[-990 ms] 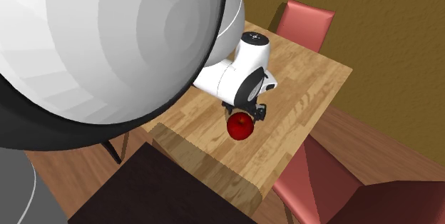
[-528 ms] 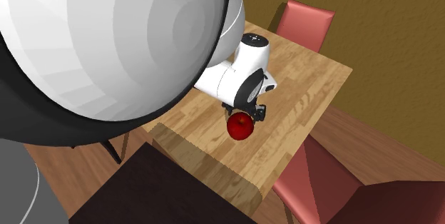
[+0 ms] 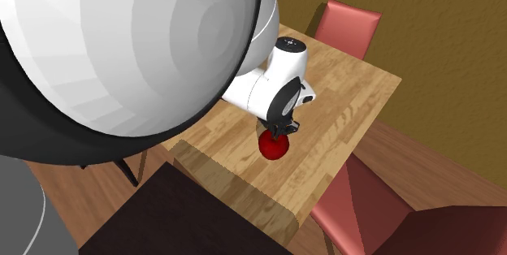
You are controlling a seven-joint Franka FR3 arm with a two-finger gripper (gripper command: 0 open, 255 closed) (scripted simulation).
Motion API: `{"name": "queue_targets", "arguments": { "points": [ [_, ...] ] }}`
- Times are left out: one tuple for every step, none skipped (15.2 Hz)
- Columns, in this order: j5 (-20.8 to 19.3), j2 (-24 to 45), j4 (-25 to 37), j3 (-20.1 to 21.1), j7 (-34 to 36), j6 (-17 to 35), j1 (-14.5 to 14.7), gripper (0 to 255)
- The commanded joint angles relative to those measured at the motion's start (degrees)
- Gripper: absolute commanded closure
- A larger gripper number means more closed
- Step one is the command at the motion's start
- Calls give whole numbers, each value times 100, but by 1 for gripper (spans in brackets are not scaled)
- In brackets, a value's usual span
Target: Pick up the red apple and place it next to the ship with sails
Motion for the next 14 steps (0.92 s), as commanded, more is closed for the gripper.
{"name": "queue_targets", "arguments": {
  "points": [
    [0, 10, -6, 2, 2, -4, 2, 255],
    [1, -8, -39, 0, -8, 11, -5, 255],
    [6, -86, -48, 3, -11, -57, -7, 255],
    [10, -163, -57, 6, -14, -125, -9, 255],
    [14, -238, -63, 8, -16, -196, -11, 255],
    [18, -314, -68, 11, -19, -266, -13, 255],
    [22, -388, -72, 14, -21, -336, -15, 255],
    [26, -462, -75, 16, -24, -407, -17, 255],
    [31, -535, -76, 18, -27, -479, -18, 255],
    [35, -608, -77, 20, -29, -551, -20, 255],
    [39, -679, -75, 22, -32, -623, -21, 255],
    [43, -749, -73, 24, -34, -696, -22, 255],
    [47, -819, -69, 25, -37, -770, -23, 255],
    [50, -888, -64, 27, -39, -843, -24, 255]
  ]
}}
